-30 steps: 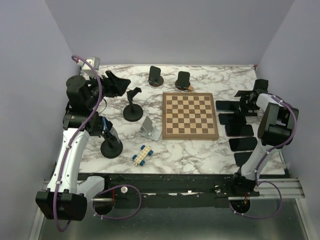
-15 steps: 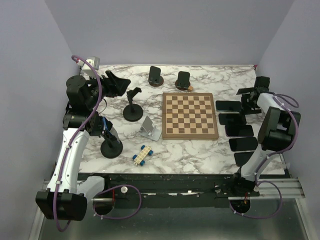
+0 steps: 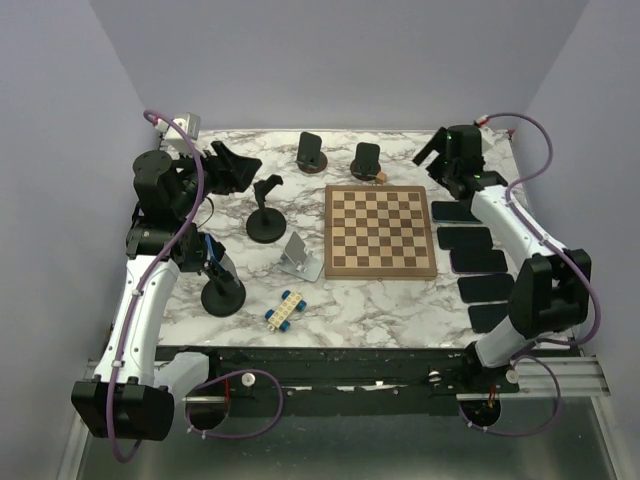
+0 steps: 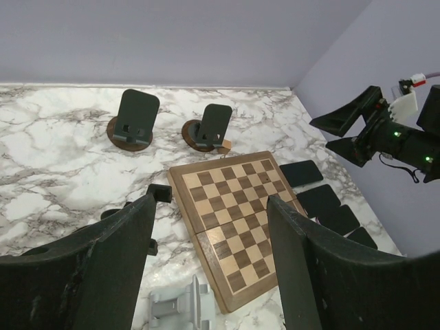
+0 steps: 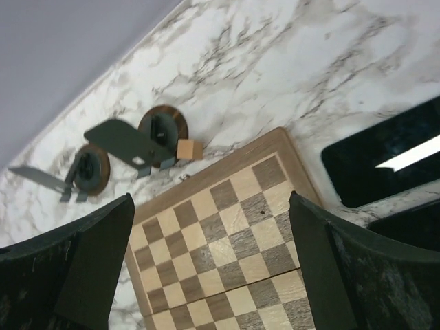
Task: Remove the phone from the phone stand
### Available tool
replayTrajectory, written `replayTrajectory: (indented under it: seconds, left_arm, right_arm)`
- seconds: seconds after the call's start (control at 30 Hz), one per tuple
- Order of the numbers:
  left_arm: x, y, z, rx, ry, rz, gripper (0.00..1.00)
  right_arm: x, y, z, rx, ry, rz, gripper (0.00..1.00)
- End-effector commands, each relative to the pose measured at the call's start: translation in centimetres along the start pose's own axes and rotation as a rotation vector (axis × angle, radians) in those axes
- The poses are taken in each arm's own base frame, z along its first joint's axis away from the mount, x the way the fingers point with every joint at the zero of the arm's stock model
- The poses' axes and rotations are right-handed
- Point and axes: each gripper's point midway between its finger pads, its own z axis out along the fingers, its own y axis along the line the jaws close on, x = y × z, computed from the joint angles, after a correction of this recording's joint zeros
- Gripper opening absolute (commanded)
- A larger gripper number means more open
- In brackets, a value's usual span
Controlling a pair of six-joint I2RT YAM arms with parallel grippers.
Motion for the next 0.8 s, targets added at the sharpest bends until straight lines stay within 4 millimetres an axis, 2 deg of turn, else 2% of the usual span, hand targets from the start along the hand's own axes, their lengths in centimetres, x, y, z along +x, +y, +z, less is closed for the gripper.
replayTrajectory:
  seconds: [0.0, 0.1, 0.27, 0.4, 0.6, 0.77]
  left_arm:
    - [0.6, -0.2, 0.2, 0.022, 0.014, -0.004, 0.74]
    - [0.5, -0.2, 0.2, 0.016, 0.011, 0.0, 0.74]
    - [0.5, -0.2, 0.1, 0.013, 0.011, 0.002, 0.74]
    - [0.4, -0.2, 0.1, 0.015, 0.009, 0.003, 0.74]
    - [0.2, -0.4, -0.1, 0.011, -0.001, 0.008, 0.74]
    - [-0.6, 0.7, -0.9, -0.07, -0.038, 0.034, 0.74]
  right_arm:
    - [3.0, 5.1, -0.4, -0.173, 0.04, -0.322, 1.0]
    - [6.4, 10.2, -2.9, -0.406, 0.068, -0.465, 1.0]
    - [11.0, 16.1, -8.1, -0.73, 0.074, -0.615, 1.0]
    - [14.8, 19.2, -13.1, -1.045, 0.132, -0.713, 1.0]
    - [21.6, 22.5, -21.6, -1.492, 0.241, -0.802, 1.0]
    - [26.7, 24.5, -26.3, -1.704, 0.281, -0.807, 1.0]
